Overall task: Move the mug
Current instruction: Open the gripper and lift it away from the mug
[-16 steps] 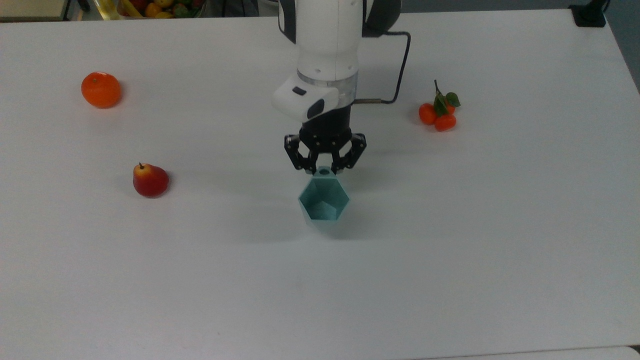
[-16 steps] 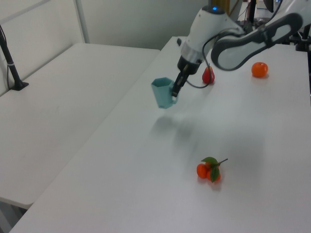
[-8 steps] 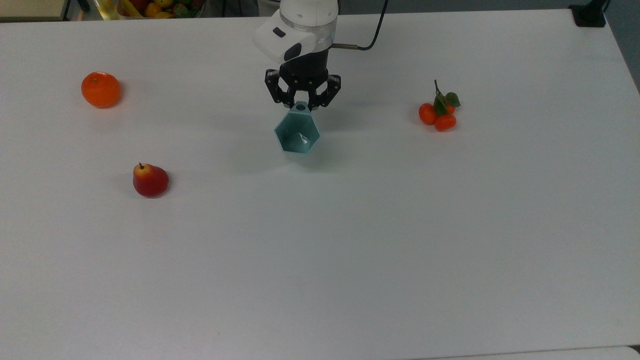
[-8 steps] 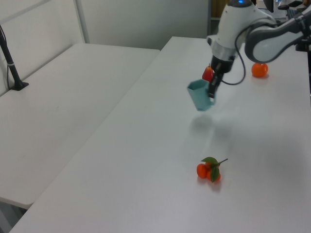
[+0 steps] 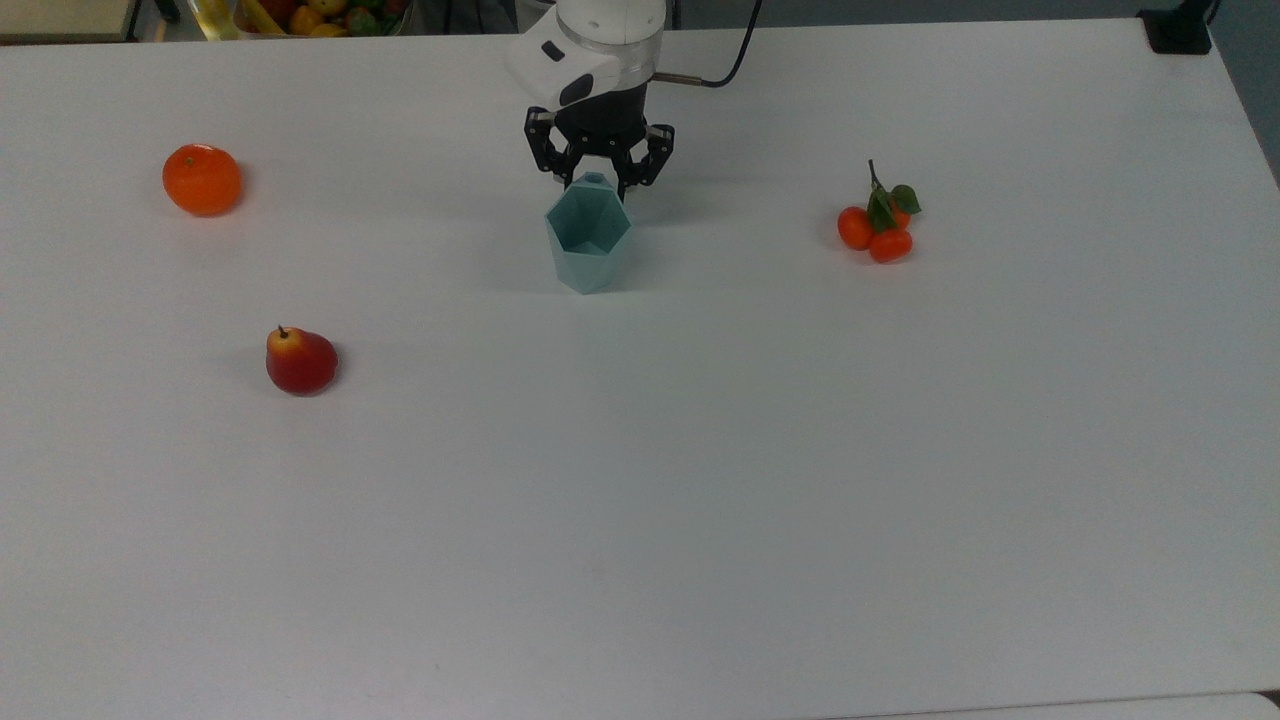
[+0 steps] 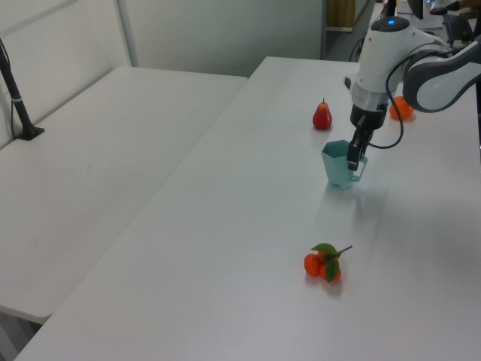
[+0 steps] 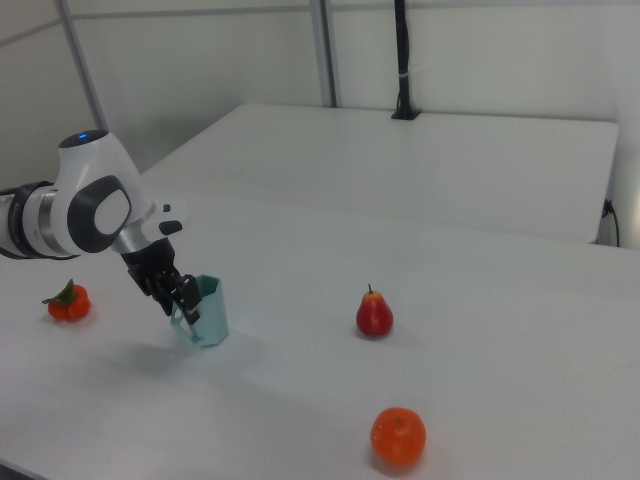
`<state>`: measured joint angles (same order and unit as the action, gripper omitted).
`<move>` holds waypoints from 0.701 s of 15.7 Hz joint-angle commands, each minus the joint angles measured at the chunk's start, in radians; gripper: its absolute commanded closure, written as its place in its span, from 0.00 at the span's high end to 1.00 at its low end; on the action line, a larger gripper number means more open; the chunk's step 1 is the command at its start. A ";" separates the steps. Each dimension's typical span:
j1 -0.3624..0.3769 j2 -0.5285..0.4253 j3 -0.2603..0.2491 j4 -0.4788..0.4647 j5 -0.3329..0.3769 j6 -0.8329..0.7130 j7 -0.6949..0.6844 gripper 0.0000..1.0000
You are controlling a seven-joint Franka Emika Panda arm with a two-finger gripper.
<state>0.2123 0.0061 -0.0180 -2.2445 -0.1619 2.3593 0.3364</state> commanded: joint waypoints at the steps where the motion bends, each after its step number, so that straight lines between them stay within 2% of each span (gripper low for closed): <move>1: 0.015 -0.034 -0.005 -0.001 -0.019 -0.093 0.007 1.00; 4: 0.019 -0.032 -0.004 0.100 -0.019 -0.210 0.000 1.00; 9: 0.000 0.024 -0.014 0.426 0.005 -0.493 -0.069 1.00; 11: -0.011 0.032 -0.014 0.500 0.010 -0.538 -0.077 1.00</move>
<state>0.2099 -0.0027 -0.0214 -1.8942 -0.1643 1.9232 0.2985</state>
